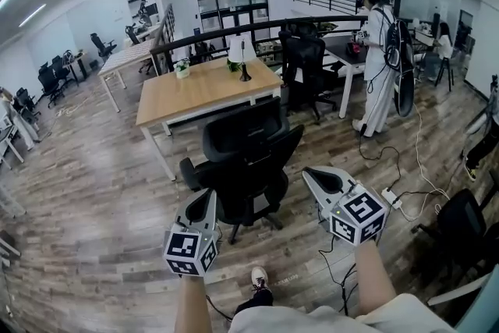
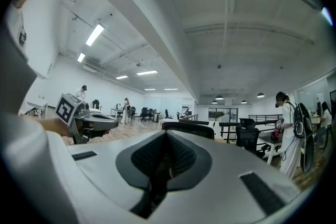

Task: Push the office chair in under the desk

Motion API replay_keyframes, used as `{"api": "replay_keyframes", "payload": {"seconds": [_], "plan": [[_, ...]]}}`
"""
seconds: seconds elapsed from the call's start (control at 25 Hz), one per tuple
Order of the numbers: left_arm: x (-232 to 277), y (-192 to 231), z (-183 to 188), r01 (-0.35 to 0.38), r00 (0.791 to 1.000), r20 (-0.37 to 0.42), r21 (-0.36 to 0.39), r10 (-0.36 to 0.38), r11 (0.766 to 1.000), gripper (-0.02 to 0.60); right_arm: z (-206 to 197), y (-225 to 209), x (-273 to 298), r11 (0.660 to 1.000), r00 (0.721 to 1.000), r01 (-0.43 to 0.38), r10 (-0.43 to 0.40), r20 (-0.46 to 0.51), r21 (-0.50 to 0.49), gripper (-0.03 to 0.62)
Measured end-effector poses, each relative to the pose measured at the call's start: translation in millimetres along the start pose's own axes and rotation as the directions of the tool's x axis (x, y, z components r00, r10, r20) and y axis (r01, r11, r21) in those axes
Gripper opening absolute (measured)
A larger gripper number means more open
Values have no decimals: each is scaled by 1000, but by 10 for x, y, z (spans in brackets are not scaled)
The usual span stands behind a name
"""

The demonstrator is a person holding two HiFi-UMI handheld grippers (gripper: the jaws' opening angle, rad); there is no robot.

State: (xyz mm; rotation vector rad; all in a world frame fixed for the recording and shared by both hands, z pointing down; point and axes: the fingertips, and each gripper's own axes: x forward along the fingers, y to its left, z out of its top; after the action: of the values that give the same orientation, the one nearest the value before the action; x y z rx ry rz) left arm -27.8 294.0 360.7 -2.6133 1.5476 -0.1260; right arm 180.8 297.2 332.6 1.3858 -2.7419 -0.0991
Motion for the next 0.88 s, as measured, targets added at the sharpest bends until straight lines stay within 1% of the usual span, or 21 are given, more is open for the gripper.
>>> {"api": "replay_keyframes", "payload": {"seconds": [0.16, 0.28, 0.44, 0.6, 0.64, 0.72, 0.76, 0.8, 0.84, 0.88], "plan": [[502, 362, -32, -5, 1000, 6, 3, 5, 1000, 8, 38, -396, 501, 999, 999, 31, -31, 17, 16, 12], [803, 580, -85, -3, 1000, -6, -3, 3, 1000, 6, 11, -612, 812, 999, 999, 44, -44, 7, 20, 12], [1087, 834, -135, -6, 1000, -16, -6, 6, 1000, 8, -43, -819, 1169, 998, 999, 50, -50, -3, 39, 12], [1339, 1062, -250, -26, 999, -36, -13, 26, 1000, 21, -171, -1083, 1466, 993, 995, 100, -98, -24, 67, 14], [1393, 1129, -291, -37, 998, -47, -15, 37, 999, 49, -210, -1141, 1535, 991, 994, 110, -108, -34, 76, 26], [1500, 1265, -370, -60, 996, -74, -15, 59, 998, 51, -282, -1246, 1664, 988, 991, 123, -118, -58, 90, 100], [1558, 1324, -405, -65, 994, -86, -15, 64, 998, 82, -315, -1302, 1721, 987, 990, 129, -123, -69, 98, 123], [1618, 1374, -442, -66, 993, -98, -17, 64, 998, 139, -349, -1362, 1777, 985, 989, 137, -129, -79, 106, 140], [1676, 1418, -483, -64, 992, -109, -17, 62, 998, 178, -387, -1424, 1831, 983, 987, 145, -136, -89, 112, 156], [1733, 1453, -529, -59, 991, -119, -16, 57, 998, 201, -430, -1484, 1885, 981, 985, 154, -143, -98, 114, 172]]}}
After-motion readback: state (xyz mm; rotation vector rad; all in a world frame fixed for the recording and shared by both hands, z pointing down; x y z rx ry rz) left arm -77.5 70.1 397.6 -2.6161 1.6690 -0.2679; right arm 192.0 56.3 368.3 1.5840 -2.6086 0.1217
